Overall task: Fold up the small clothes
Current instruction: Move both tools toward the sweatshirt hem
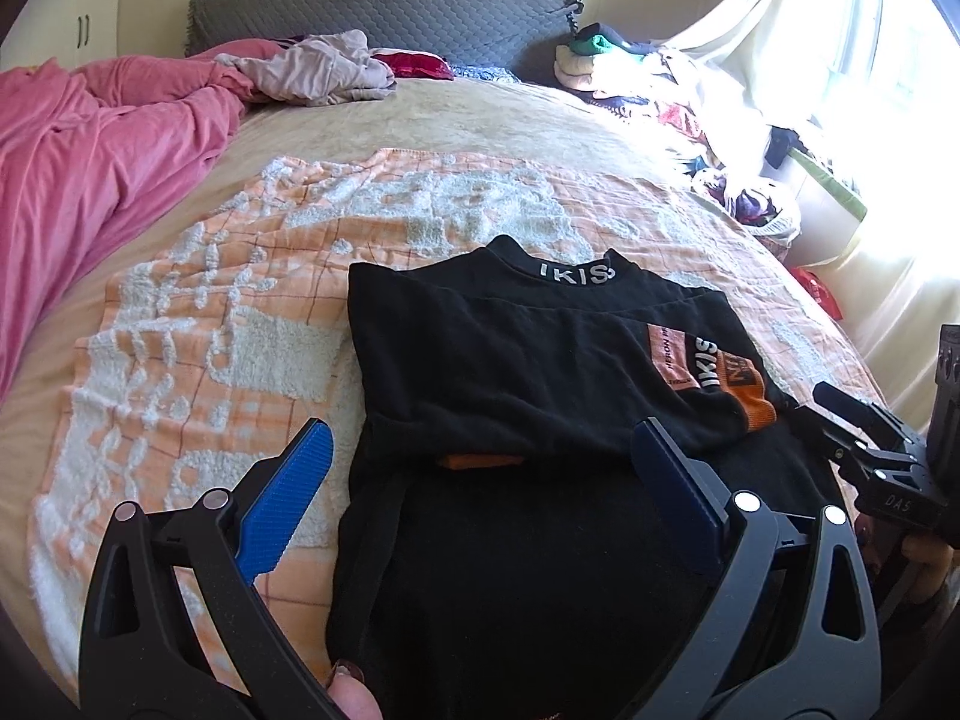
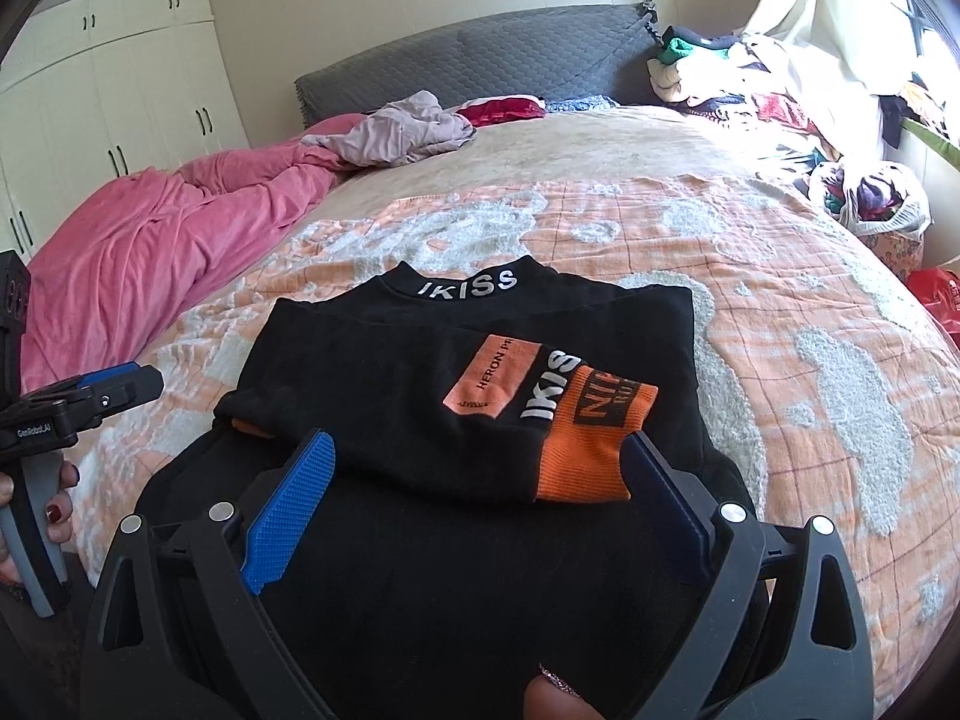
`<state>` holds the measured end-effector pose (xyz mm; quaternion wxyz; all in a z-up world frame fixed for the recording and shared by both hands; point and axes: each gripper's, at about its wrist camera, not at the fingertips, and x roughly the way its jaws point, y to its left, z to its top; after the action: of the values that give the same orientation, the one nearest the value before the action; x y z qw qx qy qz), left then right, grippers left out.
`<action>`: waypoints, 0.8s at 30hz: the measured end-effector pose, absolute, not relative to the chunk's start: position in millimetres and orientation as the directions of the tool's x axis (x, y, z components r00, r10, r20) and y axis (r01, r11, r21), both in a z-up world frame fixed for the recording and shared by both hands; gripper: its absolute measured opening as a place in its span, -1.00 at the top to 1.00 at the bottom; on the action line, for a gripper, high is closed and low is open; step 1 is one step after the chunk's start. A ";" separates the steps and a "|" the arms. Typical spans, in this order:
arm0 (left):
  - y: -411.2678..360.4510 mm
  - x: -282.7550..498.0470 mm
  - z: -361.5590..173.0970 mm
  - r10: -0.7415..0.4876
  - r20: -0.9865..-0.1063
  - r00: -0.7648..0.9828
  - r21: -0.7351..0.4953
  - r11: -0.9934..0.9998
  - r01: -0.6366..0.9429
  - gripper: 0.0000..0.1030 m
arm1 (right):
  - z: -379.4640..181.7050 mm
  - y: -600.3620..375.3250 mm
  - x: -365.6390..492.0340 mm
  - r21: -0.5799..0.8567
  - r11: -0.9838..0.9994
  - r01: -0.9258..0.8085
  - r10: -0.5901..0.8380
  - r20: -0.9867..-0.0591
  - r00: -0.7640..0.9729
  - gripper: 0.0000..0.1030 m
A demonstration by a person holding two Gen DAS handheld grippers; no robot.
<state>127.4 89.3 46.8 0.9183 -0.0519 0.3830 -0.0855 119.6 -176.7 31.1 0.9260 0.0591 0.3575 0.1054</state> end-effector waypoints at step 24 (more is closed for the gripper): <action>82.8 78.6 12.3 -0.170 -0.732 0.660 -0.179 0.982 0.056 -0.81 | 21.0 -199.2 73.2 0.201 0.975 -0.093 0.205 -0.658 0.725 -0.85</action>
<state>78.6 82.8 12.3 0.9083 -0.0705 0.4076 -0.0622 73.2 -199.2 21.0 0.9255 0.0770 0.3619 0.0804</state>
